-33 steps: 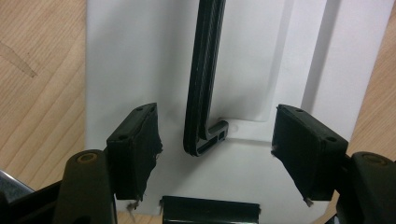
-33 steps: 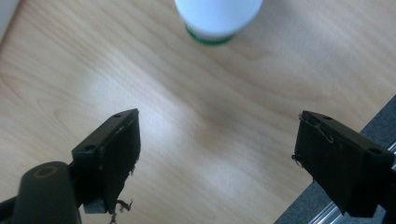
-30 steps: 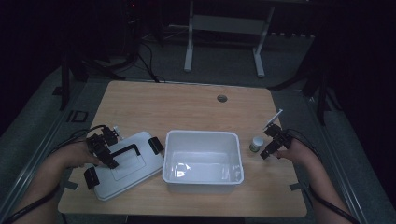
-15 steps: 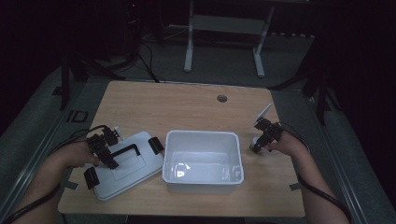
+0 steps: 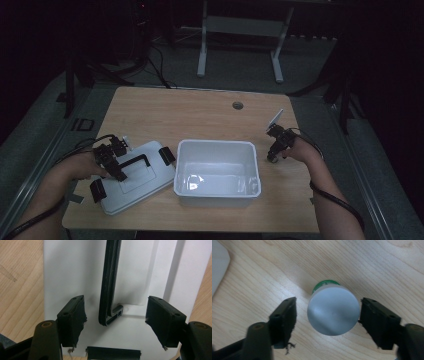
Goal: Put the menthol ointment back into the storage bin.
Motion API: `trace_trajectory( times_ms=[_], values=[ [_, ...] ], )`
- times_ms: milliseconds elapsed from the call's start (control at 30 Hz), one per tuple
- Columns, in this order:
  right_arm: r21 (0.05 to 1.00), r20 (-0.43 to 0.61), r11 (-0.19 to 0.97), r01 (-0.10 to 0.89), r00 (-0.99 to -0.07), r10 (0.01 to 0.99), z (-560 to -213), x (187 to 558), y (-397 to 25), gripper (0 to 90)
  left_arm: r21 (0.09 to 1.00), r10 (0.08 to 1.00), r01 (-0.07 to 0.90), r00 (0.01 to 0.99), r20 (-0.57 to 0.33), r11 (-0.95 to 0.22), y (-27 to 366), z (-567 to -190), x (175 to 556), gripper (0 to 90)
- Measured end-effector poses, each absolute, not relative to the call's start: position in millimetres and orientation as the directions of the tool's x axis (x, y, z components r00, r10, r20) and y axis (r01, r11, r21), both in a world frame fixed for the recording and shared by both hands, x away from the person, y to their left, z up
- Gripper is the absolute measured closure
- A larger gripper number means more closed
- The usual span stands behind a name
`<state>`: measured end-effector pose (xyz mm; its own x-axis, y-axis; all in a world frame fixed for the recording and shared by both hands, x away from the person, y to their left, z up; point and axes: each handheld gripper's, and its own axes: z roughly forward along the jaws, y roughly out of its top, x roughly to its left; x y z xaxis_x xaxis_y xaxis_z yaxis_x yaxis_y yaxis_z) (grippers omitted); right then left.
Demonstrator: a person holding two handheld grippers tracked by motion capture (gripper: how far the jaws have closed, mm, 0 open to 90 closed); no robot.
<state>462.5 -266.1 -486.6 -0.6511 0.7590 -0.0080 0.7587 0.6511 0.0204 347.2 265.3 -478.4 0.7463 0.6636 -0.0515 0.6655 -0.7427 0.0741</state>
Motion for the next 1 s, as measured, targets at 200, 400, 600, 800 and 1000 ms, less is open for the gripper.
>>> trace_trajectory(
  times_ms=[200,400,600,800,1000],
  values=[
    [0.02,-0.039,0.657,0.754,-0.656,0.754,-484.3,463.9,-263.4,49.8,0.073,0.666,0.668,0.744,-0.054,-0.74,266.0,-479.5,346.2,31.8],
    [-0.005,-0.053,0.694,0.72,-0.693,0.719,-481.3,458.3,-258.2,50.2,0.074,0.662,0.663,0.748,-0.051,-0.745,264.7,-477.6,346.5,31.8],
    [0.006,-0.051,0.732,0.682,-0.731,0.681,-467.7,447.4,-253.3,50.3,0.077,0.657,0.659,0.752,-0.05,-0.748,262.2,-475.5,346.0,31.9],
    [0.019,-0.054,0.781,0.624,-0.779,0.624,-451.4,433.8,-253.0,50.3,0.08,0.659,0.661,0.75,-0.059,-0.746,262.0,-475.8,345.1,31.9],
    [-0.008,-0.041,0.841,0.541,-0.84,0.54,-440.8,415.8,-252.8,50.4,0.076,0.655,0.657,0.754,-0.056,-0.75,260.9,-476.0,344.3,31.9]
  ],
)
